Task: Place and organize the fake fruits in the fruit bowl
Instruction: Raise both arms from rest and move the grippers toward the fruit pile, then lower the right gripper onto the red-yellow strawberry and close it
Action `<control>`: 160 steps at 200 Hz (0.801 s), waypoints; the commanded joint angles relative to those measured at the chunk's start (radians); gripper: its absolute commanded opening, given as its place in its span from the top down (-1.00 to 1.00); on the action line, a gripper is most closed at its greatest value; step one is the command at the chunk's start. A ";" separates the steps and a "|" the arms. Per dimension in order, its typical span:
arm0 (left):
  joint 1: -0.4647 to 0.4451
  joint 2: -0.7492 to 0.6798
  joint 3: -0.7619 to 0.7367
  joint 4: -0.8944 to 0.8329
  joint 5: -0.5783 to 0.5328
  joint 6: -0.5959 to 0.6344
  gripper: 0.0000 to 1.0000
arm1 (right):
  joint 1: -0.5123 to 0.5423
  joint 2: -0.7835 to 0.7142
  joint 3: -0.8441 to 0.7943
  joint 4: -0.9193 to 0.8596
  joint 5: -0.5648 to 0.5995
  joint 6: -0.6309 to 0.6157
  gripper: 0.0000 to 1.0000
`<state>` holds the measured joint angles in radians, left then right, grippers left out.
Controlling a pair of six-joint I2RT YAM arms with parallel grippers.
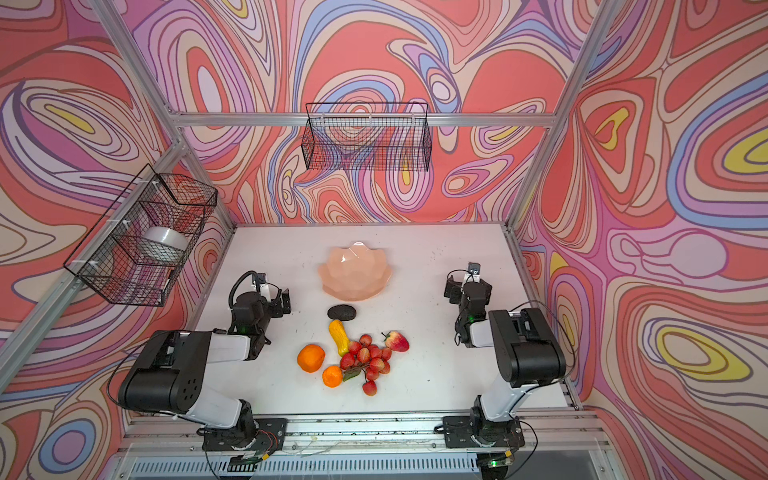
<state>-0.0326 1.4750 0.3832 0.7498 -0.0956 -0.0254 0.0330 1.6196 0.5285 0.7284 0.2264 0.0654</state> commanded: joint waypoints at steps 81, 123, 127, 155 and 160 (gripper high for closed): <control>0.005 -0.788 0.178 -0.745 0.072 -0.249 -1.00 | 0.244 -0.497 0.288 -1.160 -0.332 0.302 -0.92; 0.005 -0.715 0.272 -0.852 0.064 -0.234 -1.00 | 0.509 -0.530 0.238 -1.315 -0.277 0.381 -0.90; 0.005 -0.710 0.277 -0.858 0.068 -0.235 -1.00 | 0.535 -0.524 0.232 -1.326 -0.271 0.395 -0.91; 0.005 -0.708 0.273 -0.847 0.089 -0.242 -1.00 | 0.664 -0.496 0.187 -1.333 -0.231 0.486 -0.91; 0.005 -0.711 0.271 -0.845 0.091 -0.243 -1.00 | 0.676 -0.499 0.175 -1.324 -0.227 0.502 -0.92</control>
<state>-0.0319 0.7746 0.6266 -0.0731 -0.0261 -0.2493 0.6434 1.1152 0.7464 -0.5388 -0.0605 0.4671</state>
